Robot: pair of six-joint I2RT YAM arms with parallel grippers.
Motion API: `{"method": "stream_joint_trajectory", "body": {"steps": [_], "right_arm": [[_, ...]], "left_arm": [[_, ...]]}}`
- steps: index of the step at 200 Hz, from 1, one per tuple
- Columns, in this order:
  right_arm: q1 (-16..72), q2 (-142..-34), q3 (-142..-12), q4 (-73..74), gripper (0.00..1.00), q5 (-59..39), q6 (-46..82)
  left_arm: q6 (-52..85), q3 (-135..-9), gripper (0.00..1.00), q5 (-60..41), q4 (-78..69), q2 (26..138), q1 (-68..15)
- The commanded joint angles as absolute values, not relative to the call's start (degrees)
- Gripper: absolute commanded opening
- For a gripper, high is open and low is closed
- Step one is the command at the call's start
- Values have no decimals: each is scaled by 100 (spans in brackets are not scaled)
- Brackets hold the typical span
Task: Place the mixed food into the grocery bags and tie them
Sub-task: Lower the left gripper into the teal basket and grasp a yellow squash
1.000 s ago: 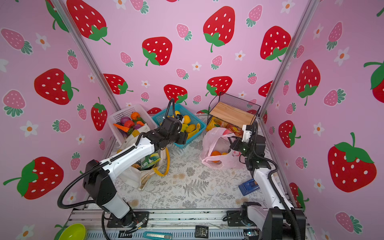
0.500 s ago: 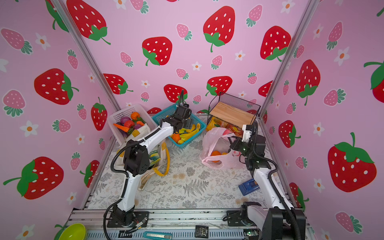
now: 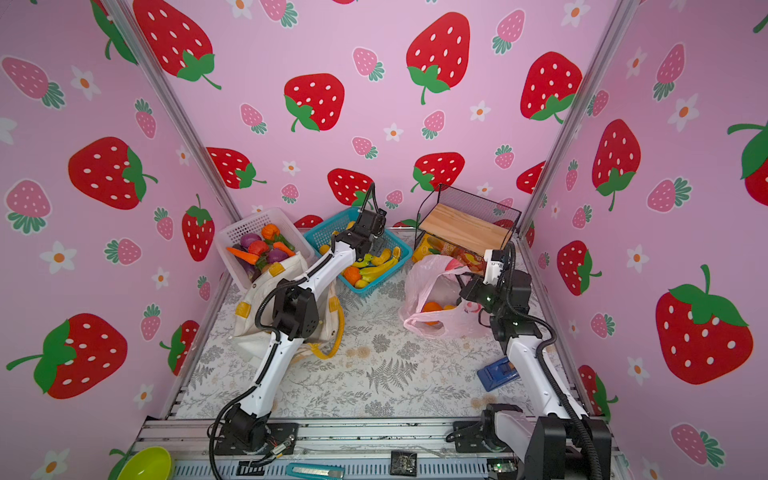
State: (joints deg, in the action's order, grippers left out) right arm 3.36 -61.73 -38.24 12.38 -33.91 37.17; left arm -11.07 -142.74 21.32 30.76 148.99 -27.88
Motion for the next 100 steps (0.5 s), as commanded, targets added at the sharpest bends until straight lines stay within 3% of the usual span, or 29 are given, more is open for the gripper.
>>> {"method": "stream_joint_trajectory", "body": {"steps": [1,62,100], "right_arm": [[316,-6100,-3754,1349,0,-3434,3607],[316,-6143,-3762,1346,0,-3391,3588],[316,-6240,-3771,1393,0,-3410,3610]], "left_arm": [[-1498,-14609,89,1826,2872,15123,-2675],[-1837,-15069,83,1429,2627,15734,-2576],[-1821,-15112,71,1355,2522,15792,-2514]]}}
